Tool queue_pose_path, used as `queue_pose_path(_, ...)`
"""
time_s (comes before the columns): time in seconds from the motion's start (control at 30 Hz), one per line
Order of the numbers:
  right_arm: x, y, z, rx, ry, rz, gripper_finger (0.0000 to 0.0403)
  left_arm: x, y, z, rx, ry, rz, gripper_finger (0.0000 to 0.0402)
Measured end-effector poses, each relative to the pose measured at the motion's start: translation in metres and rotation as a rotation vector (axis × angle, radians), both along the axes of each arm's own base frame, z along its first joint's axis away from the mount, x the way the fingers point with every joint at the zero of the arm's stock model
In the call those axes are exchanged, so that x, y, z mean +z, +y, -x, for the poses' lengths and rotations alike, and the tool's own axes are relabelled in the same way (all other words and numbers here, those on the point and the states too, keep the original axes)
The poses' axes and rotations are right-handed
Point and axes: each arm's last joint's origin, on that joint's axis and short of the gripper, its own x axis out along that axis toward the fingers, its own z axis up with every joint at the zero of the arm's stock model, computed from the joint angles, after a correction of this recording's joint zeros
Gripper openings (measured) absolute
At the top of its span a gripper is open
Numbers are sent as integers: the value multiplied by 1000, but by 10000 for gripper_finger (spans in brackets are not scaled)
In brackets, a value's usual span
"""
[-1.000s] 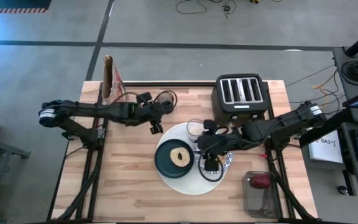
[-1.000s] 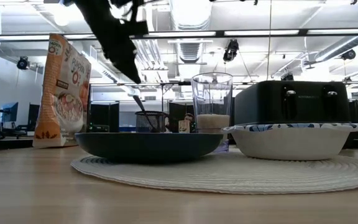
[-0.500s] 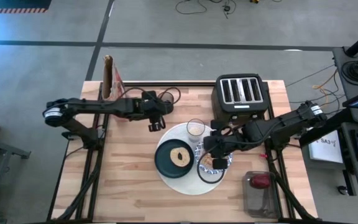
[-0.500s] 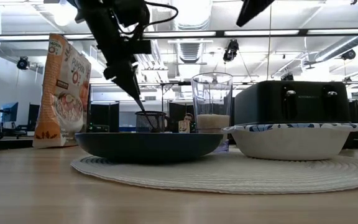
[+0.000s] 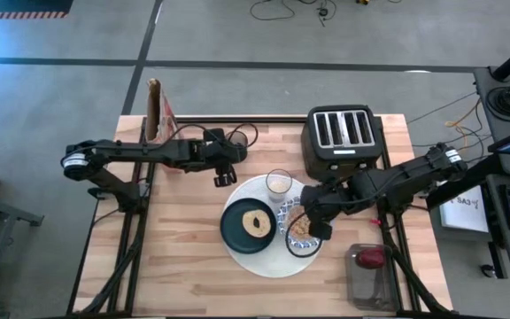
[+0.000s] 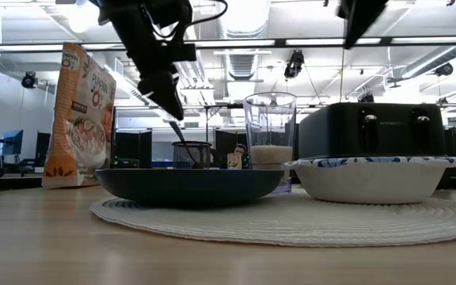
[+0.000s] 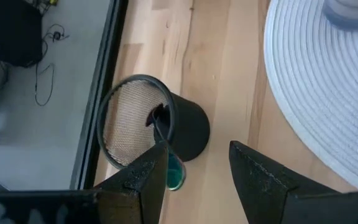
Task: Arrange a breakfast setting
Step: Put the red apple from the black bin on the dark blue plate on the white placemat
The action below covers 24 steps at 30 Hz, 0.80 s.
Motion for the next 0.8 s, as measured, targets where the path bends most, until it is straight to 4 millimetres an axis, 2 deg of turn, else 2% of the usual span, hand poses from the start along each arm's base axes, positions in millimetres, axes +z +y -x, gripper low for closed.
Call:
queue_pose_path(0.17, -4, 7, 17, -381, 124, -184, 162, 6, 0, 1, 20, -35, 8, 155)
queue_pose_path(0.23, -8, 14, 27, -519, 212, -204, 162, 8, 0, 2, 41, -59, 20, 155)
queue_pose_path(0.33, -12, 27, 40, -653, 329, -244, 162, 13, -2, 4, 32, -86, 47, 155)
queue_pose_path(0.47, -18, 48, 51, -738, 471, -363, 166, 20, -3, 8, 4, -118, 60, 155)
queue_pose_path(0.6, -30, 67, 61, -743, 626, -462, 185, 28, -4, 13, -12, -131, 48, 155)
queue_pose_path(0.8, -51, 81, 77, -692, 711, -418, 226, 41, -7, 22, -18, -177, 38, 155)
